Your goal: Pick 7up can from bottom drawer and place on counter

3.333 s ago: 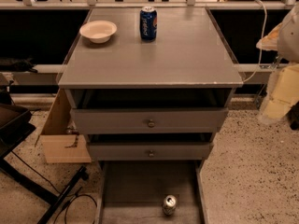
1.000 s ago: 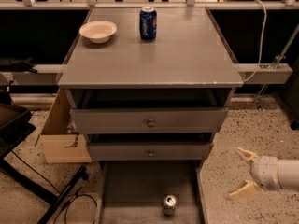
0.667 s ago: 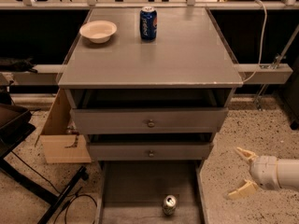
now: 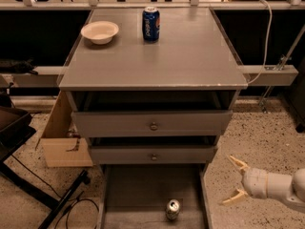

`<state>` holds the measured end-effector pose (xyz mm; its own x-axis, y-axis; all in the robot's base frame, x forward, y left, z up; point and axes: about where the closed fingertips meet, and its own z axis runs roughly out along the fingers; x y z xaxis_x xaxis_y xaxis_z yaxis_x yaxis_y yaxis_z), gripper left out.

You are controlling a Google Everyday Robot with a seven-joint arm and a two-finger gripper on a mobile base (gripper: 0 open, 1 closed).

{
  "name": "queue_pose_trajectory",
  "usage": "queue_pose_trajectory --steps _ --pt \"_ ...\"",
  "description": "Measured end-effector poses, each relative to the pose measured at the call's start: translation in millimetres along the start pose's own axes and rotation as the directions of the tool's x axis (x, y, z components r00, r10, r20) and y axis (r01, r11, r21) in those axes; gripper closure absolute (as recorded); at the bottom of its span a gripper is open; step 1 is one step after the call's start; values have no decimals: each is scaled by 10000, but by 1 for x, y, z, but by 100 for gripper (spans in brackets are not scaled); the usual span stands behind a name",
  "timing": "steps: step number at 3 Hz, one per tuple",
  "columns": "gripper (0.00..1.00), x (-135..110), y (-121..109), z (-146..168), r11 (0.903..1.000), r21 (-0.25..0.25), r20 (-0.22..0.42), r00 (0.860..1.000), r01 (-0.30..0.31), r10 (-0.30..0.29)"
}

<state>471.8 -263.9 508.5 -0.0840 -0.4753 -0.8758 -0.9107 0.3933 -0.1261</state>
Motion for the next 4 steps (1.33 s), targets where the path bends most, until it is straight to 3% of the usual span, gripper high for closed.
queue_pose_trajectory --steps 1,2,3,4 --pt "0 48 6 49 9978 -459 698 9966 469 -436" --pt "0 87 11 82 9964 -778 747 9968 329 -271" --pt "0 91 13 86 9965 -800 792 9967 250 -187" --pt "0 98 19 108 9923 -1220 841 9964 233 -131"
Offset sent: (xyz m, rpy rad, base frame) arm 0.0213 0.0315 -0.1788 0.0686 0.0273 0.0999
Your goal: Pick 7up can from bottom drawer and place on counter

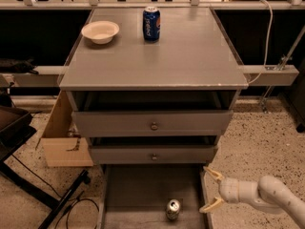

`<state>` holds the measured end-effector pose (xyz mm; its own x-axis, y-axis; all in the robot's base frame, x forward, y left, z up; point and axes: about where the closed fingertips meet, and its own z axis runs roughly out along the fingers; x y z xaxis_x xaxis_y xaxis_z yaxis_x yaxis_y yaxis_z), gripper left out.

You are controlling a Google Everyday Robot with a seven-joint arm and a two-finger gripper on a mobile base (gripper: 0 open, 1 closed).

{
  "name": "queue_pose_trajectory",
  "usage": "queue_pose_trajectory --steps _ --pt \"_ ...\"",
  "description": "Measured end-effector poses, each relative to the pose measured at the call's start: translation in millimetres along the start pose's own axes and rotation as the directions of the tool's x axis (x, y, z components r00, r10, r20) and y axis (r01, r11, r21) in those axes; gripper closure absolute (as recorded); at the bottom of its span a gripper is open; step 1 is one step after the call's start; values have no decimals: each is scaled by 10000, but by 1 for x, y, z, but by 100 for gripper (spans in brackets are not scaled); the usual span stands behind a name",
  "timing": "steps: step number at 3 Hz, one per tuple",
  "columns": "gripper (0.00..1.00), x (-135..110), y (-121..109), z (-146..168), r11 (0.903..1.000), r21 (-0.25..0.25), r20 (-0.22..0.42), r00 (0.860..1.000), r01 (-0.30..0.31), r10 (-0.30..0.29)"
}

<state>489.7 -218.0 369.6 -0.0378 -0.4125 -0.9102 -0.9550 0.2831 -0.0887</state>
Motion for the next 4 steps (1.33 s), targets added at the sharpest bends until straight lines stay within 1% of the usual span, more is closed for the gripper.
queue_pose_trajectory --steps 1,2,3,4 --pt "0 17 11 44 9973 -720 235 9996 -112 129" --pt "0 34 22 80 9901 -1393 365 9991 -155 207" --pt "0 55 37 110 9825 -1835 471 9981 -304 397" --pt "0 80 50 141 9775 -2094 638 9971 -266 408"
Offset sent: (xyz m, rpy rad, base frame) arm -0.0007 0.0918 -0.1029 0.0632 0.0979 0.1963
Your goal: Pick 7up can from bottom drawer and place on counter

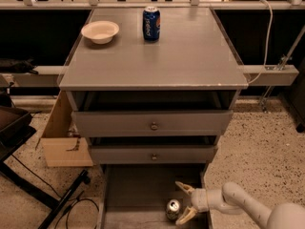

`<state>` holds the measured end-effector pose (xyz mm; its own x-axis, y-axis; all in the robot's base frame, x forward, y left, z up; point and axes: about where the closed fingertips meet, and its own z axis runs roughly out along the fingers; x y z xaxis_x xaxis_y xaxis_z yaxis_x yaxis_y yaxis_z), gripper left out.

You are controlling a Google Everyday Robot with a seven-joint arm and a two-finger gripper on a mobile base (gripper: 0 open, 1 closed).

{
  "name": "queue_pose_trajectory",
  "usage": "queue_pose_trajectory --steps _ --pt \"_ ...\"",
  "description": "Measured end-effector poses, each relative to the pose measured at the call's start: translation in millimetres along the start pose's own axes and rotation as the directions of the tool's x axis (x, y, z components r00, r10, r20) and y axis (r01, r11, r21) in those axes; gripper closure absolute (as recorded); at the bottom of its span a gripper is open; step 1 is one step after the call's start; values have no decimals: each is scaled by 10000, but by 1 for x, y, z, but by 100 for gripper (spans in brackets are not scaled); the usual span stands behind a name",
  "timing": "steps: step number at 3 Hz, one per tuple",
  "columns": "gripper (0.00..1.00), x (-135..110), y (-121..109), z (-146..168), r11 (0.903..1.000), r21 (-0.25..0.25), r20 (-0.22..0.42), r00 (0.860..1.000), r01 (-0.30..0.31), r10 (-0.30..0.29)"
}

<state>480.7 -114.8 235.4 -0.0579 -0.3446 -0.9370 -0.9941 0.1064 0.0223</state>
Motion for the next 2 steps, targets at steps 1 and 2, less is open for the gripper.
queue_pose_trajectory --steps 1,2 --pt "0 15 4 14 9999 -63 145 9998 95 -95" --pt "19 27 11 29 9996 -127 252 9993 269 -265"
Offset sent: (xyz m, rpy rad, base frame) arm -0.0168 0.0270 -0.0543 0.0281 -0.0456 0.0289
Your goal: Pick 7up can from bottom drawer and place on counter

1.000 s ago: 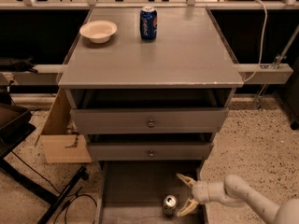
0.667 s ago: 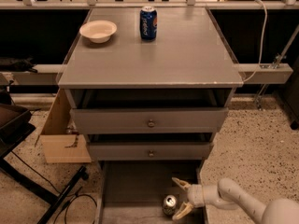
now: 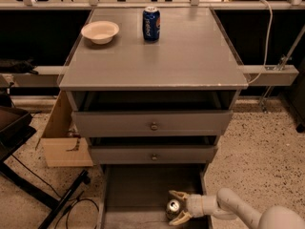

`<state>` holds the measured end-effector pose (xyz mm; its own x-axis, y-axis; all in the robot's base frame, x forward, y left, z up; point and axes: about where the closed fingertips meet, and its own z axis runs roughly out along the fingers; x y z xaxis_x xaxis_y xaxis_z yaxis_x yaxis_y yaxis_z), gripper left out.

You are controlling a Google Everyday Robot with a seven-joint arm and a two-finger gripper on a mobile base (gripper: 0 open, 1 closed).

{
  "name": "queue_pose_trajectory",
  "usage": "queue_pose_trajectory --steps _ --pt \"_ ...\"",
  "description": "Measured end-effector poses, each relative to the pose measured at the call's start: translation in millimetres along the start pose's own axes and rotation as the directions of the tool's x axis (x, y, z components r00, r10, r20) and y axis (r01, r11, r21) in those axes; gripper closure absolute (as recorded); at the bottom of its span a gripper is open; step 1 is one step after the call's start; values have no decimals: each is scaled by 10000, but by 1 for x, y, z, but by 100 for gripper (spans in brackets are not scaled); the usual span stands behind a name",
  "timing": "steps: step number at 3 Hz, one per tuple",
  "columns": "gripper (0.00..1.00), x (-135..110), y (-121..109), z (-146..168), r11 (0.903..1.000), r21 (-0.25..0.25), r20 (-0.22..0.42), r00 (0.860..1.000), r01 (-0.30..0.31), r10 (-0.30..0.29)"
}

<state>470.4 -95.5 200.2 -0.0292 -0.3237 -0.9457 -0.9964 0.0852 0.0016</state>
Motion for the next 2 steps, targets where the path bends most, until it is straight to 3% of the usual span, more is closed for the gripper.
queue_pose_trajectory --steps 2 --pt "65 -2 8 17 9998 -85 -23 9998 177 -177"
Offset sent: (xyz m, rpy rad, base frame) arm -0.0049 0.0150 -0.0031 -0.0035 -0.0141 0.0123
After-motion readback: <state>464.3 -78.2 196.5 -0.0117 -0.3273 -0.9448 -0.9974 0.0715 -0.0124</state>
